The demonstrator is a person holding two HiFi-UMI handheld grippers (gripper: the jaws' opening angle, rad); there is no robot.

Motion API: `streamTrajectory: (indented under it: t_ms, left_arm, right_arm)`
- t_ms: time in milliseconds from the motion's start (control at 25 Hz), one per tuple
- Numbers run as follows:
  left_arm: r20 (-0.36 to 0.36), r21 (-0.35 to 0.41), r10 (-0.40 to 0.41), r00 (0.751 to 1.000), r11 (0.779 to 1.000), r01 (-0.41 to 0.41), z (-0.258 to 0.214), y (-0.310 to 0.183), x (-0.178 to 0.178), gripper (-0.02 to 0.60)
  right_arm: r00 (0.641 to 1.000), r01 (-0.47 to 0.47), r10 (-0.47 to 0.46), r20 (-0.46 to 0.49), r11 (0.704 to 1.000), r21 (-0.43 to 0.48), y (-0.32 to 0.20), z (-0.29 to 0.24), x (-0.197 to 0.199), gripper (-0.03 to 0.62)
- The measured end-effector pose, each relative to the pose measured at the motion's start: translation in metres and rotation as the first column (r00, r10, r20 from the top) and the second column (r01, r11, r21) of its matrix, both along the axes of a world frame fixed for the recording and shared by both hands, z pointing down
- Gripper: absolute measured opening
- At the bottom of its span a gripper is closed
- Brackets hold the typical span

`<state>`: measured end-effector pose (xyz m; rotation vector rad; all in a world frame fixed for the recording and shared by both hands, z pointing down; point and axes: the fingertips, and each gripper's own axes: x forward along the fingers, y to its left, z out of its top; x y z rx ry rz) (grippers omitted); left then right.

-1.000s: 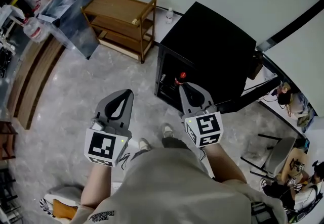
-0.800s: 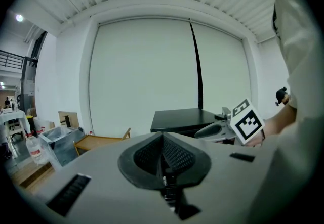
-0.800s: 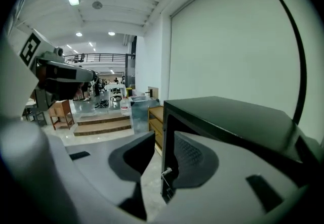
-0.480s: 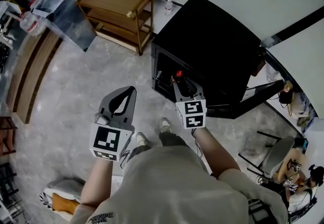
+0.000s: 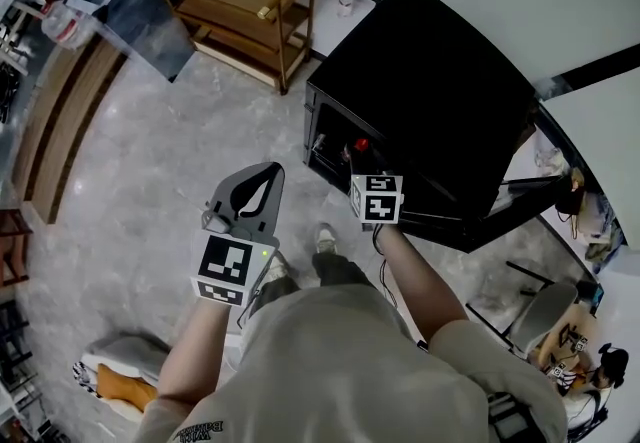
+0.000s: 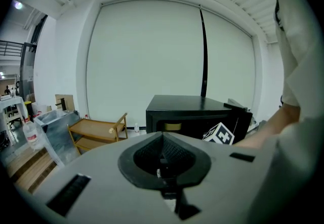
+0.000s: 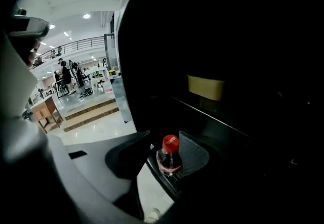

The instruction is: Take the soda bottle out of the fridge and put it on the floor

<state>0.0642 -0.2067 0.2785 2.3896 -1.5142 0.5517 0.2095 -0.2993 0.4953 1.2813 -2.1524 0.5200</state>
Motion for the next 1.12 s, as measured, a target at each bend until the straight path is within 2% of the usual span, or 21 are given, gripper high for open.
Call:
streamTrajectory:
  t_ms: [480,680,880,1120]
  left_arm:
    - [0.040,-0.090,-0.014,0.999,0.996,0.018,0.032,0.005,-0.008,0.006]
    - [0.050,-0.104,-0.035,0.998,0.994,0.040,0.037,0.012,-0.012,0.006]
    - [0.055,-0.119,-0.057,0.997,0.991,0.063,0.040,0.020,-0.015,0.006]
    - [0.061,-0.122,-0.087,0.994,0.988,0.094,0.042,0.031,-0.023,0.006]
  right_arm:
    - [0.997,0.017,-0.020,-0.070,0.998,-0.052,-0.021,0.041,0.004,0.141]
    - [0.994,0.050,-0.057,-0.088,0.996,-0.077,-0.017,0.052,0.002,0.122]
    - [0.995,0.068,-0.073,-0.063,0.995,-0.078,-0.018,0.051,0.002,0.114]
    - [0.989,0.110,-0.117,-0.092,0.991,-0.079,-0.011,0.050,0.001,0.110]
